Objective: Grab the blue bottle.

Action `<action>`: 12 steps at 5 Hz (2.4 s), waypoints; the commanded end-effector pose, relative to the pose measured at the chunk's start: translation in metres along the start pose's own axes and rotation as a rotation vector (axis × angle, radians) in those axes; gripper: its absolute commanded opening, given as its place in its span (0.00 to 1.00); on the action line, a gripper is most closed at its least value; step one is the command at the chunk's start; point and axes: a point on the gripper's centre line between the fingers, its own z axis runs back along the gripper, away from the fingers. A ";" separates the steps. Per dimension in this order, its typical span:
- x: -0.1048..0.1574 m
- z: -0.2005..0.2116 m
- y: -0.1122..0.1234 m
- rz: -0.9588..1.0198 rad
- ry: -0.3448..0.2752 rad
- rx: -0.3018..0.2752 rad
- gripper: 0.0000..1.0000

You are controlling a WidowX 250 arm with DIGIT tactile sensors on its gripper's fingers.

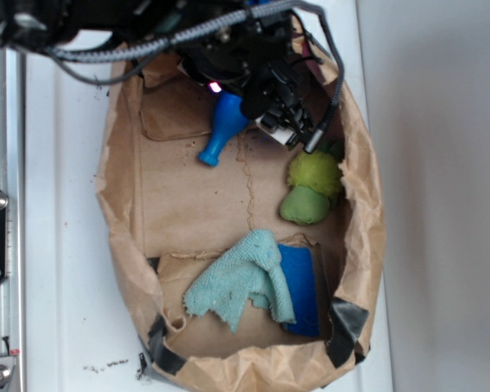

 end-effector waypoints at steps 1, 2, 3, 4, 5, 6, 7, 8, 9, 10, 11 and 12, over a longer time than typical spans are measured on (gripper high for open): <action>-0.006 -0.006 0.007 -0.019 -0.105 0.045 1.00; -0.014 -0.007 0.020 -0.024 -0.123 0.056 1.00; -0.026 -0.021 0.018 -0.023 -0.141 0.101 1.00; -0.031 -0.024 0.017 -0.012 -0.141 0.101 0.00; -0.028 -0.023 0.013 -0.074 -0.122 0.118 0.00; -0.020 -0.012 0.004 -0.166 -0.128 0.099 0.00; -0.013 0.016 0.006 -0.292 -0.107 -0.004 0.00; -0.005 0.056 0.009 -0.493 -0.047 -0.074 0.00; -0.004 0.084 0.006 -0.573 0.012 -0.075 0.00; -0.006 0.112 -0.017 -0.615 0.083 -0.044 0.00; -0.013 0.142 -0.022 -0.656 0.134 -0.028 0.00; -0.024 0.169 -0.022 -0.704 0.165 -0.060 0.00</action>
